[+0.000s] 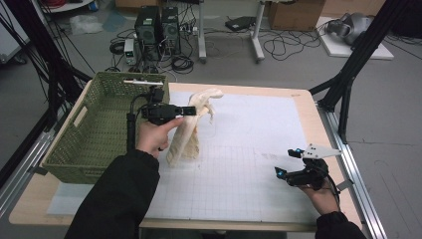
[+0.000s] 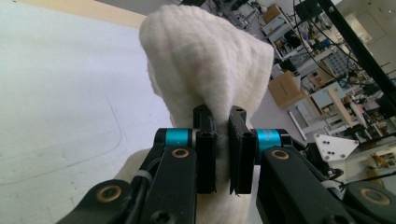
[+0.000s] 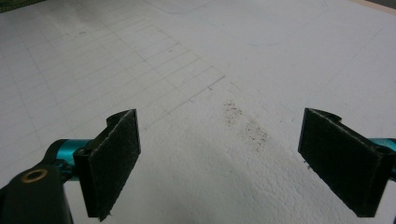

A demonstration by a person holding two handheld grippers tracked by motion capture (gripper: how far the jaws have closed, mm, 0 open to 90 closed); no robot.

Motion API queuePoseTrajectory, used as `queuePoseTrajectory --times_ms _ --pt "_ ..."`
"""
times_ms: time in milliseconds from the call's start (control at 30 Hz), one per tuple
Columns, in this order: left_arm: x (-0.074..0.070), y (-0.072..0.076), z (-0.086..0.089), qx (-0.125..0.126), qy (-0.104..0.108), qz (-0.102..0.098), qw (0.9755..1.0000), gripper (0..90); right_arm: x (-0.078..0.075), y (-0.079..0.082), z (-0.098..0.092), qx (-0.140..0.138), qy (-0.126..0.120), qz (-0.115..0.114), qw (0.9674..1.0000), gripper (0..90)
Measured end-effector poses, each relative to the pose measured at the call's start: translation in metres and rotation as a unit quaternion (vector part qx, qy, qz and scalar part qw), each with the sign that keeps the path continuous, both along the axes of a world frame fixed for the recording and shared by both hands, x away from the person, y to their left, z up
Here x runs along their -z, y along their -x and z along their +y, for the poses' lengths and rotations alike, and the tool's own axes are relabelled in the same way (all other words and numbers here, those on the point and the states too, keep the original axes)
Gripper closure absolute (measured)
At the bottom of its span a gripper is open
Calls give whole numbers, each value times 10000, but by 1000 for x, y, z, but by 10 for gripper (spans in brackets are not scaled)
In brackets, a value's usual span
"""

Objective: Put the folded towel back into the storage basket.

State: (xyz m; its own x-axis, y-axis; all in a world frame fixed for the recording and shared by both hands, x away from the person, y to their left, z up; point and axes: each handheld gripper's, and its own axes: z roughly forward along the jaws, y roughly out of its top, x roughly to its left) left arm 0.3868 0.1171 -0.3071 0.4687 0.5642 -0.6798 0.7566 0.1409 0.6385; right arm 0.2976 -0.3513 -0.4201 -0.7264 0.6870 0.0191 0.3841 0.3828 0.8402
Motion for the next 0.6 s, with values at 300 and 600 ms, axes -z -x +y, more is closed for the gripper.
queuePoseTrajectory --times_ms 300,600 --pt "-8 2 24 -271 127 76 9995 831 1 -2 2 -6 67 16 10000 121" --pt "0 -4 67 -744 165 158 9970 832 2 -3 4 -35 103 24 9999 121"
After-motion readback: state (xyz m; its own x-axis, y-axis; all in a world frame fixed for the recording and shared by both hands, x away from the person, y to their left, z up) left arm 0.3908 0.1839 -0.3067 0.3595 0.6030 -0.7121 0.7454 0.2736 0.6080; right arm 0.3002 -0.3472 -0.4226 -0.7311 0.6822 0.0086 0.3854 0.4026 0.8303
